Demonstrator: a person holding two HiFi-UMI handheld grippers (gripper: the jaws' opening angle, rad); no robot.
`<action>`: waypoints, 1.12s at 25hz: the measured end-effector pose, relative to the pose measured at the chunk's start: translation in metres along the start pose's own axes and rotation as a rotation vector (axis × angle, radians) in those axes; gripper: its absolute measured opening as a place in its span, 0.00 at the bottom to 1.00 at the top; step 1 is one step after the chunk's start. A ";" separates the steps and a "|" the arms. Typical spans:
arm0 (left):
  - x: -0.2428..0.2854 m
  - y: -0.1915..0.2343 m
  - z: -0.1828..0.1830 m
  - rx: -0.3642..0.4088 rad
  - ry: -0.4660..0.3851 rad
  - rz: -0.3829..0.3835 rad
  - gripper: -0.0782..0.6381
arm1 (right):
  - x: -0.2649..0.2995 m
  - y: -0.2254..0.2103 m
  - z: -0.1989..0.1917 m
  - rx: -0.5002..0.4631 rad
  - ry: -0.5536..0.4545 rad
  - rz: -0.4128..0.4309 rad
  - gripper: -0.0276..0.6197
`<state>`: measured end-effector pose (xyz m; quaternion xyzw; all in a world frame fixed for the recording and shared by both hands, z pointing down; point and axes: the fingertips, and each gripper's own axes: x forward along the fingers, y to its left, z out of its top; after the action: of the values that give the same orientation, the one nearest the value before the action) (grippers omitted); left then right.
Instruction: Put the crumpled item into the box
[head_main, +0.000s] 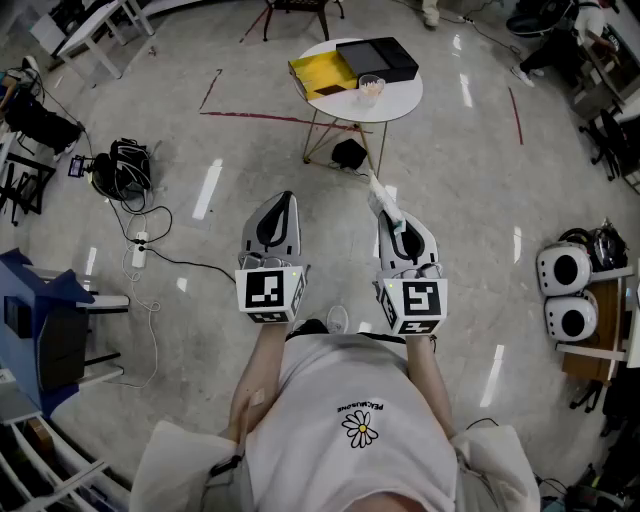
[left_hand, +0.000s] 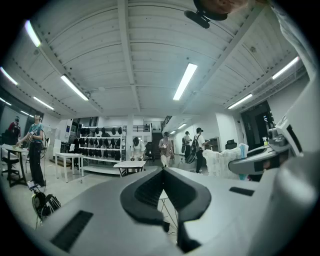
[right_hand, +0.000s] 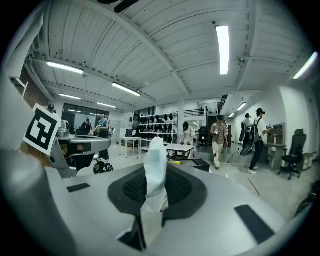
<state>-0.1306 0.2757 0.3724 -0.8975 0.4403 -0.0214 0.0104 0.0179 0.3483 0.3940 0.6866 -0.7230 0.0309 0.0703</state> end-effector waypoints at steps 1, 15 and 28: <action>0.001 0.001 -0.001 -0.002 0.001 0.004 0.11 | 0.002 -0.001 0.000 -0.003 0.001 0.004 0.13; 0.014 0.009 -0.006 -0.032 0.007 0.026 0.11 | 0.017 -0.010 -0.003 0.047 -0.022 0.032 0.13; 0.156 0.043 0.005 -0.038 -0.033 -0.054 0.11 | 0.130 -0.067 0.012 0.006 -0.024 -0.036 0.13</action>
<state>-0.0688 0.1263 0.3699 -0.9093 0.4161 0.0014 0.0002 0.0774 0.2142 0.3971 0.7002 -0.7110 0.0236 0.0603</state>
